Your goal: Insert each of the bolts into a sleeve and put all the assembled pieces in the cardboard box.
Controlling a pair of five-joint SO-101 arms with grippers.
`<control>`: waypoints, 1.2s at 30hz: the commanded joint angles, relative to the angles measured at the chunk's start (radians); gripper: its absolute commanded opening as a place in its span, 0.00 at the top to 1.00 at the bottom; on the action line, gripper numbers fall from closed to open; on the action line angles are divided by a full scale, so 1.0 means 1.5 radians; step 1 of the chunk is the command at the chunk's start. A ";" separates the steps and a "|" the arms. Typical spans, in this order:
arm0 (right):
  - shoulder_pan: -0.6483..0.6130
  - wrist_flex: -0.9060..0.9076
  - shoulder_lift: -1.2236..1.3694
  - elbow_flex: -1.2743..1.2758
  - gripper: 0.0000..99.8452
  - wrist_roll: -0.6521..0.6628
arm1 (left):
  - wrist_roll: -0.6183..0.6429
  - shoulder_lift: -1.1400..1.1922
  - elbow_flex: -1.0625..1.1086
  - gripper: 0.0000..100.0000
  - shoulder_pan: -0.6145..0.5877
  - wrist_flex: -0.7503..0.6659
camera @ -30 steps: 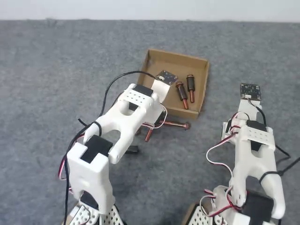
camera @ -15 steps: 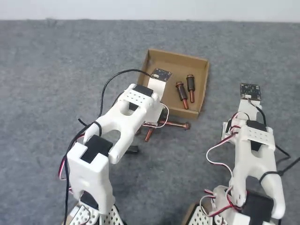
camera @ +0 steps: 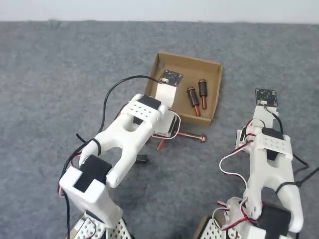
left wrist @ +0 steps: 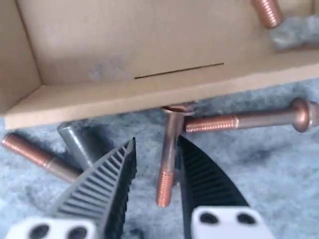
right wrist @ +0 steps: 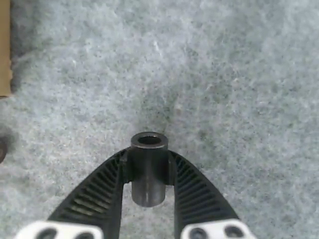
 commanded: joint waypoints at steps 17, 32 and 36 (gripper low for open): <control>-0.017 -0.015 -0.015 -0.007 0.99 0.014 | -0.039 0.048 -0.062 0.87 0.017 -0.036; -0.017 -0.015 -0.015 -0.007 0.99 0.014 | -0.044 0.096 -0.106 0.92 0.004 0.047; -0.017 -0.015 -0.015 -0.007 0.99 0.014 | -0.044 0.100 -0.105 0.92 0.001 0.053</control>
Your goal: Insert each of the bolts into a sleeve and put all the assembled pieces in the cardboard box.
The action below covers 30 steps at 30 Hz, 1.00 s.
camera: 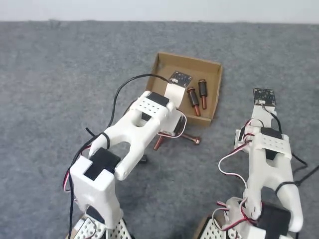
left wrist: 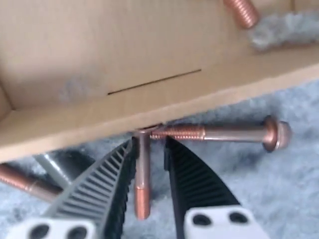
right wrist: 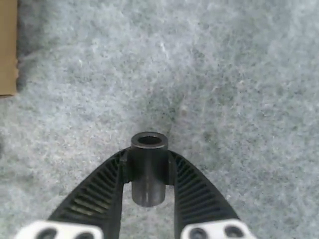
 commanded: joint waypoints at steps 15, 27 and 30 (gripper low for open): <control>-0.009 -0.015 -0.015 -0.007 0.99 0.014 | -0.007 0.006 -0.022 0.92 -0.079 -0.015; -0.010 -0.015 -0.015 -0.007 0.99 0.014 | 0.088 0.009 -0.022 0.92 -0.079 -0.036; -0.010 -0.015 -0.015 -0.007 0.99 0.014 | 0.088 0.009 -0.020 0.92 -0.078 -0.035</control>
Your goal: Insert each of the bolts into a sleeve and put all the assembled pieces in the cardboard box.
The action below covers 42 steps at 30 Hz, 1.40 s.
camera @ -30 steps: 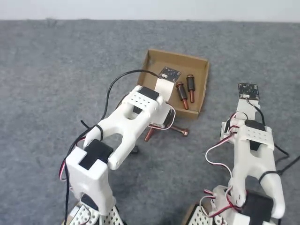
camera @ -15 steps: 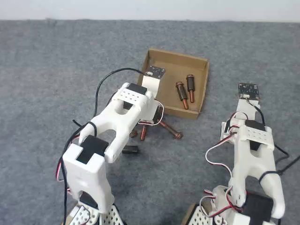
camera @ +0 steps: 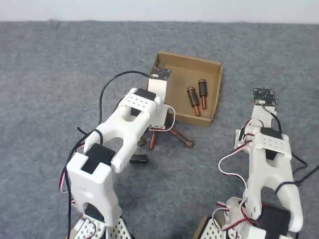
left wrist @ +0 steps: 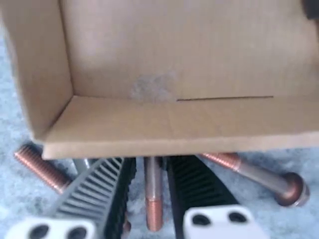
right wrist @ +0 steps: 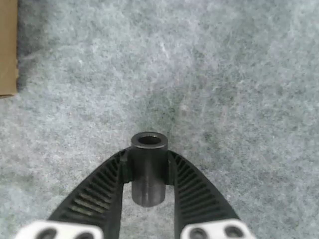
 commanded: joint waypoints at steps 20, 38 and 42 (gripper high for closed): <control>-0.010 -0.025 -0.015 -0.005 0.99 0.014 | -0.068 -0.048 0.020 0.99 0.020 -0.015; -0.009 -0.029 -0.015 -0.004 0.99 0.014 | -0.088 -0.399 0.365 0.99 0.035 -0.214; -0.010 -0.025 -0.015 -0.003 0.99 0.014 | -0.088 -0.437 0.399 0.99 -0.011 -0.237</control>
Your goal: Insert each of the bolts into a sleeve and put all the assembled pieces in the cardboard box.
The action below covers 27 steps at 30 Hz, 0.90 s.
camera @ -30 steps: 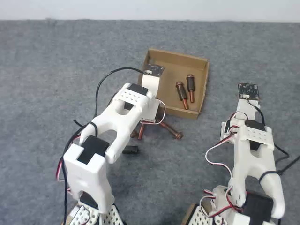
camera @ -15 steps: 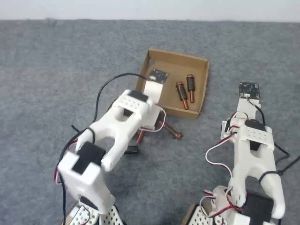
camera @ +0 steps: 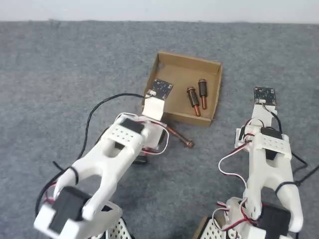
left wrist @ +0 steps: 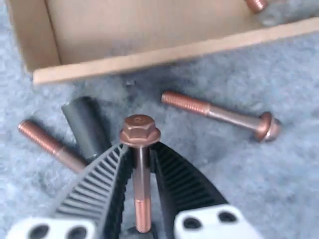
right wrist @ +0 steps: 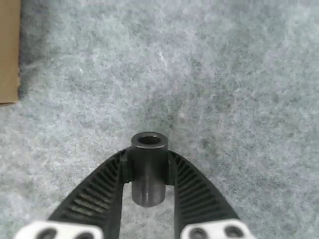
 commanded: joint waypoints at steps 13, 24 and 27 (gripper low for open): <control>-0.007 0.040 -0.018 -0.002 0.99 0.013 | -0.004 -0.099 0.051 0.99 -0.218 -0.036; -0.026 0.016 -0.015 -0.002 0.99 0.012 | -0.004 -0.098 0.059 0.99 -0.216 -0.063; -0.056 0.023 -0.018 -0.002 0.99 0.013 | -0.005 -0.098 0.058 0.99 -0.222 -0.063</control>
